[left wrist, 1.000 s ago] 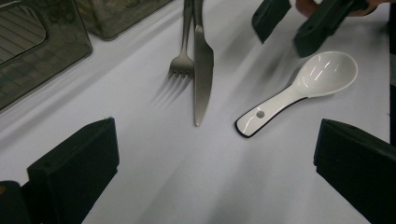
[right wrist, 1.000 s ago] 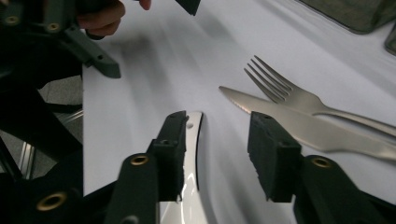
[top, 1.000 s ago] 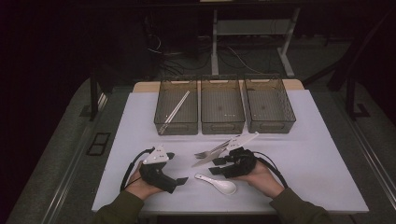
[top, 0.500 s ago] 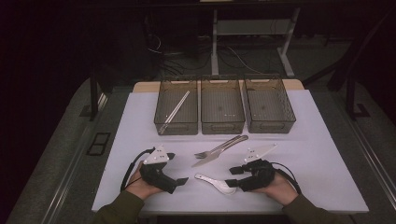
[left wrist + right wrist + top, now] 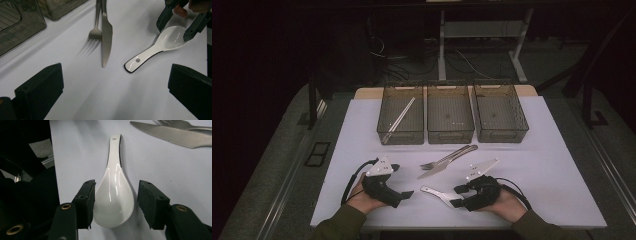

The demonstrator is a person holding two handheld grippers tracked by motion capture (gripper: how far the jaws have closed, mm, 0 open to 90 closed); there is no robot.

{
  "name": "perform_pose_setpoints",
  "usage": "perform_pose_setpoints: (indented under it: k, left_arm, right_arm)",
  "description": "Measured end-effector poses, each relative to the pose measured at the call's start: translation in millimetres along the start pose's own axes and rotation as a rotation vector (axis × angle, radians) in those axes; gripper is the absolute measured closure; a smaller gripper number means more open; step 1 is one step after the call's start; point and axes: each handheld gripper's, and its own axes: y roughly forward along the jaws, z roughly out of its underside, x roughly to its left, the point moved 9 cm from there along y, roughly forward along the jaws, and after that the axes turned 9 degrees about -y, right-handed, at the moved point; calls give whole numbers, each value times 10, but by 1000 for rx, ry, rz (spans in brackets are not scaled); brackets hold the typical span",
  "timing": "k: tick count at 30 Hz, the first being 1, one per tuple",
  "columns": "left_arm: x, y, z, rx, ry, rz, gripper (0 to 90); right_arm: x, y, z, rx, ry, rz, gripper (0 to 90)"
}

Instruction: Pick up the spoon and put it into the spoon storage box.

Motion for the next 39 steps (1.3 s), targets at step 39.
perform_pose_setpoints:
  k: [39]
  left_arm:
    - [-14,-2,-4,-1,15,13,0]
  right_arm:
    - [45,7,0,39,-32,9,826]
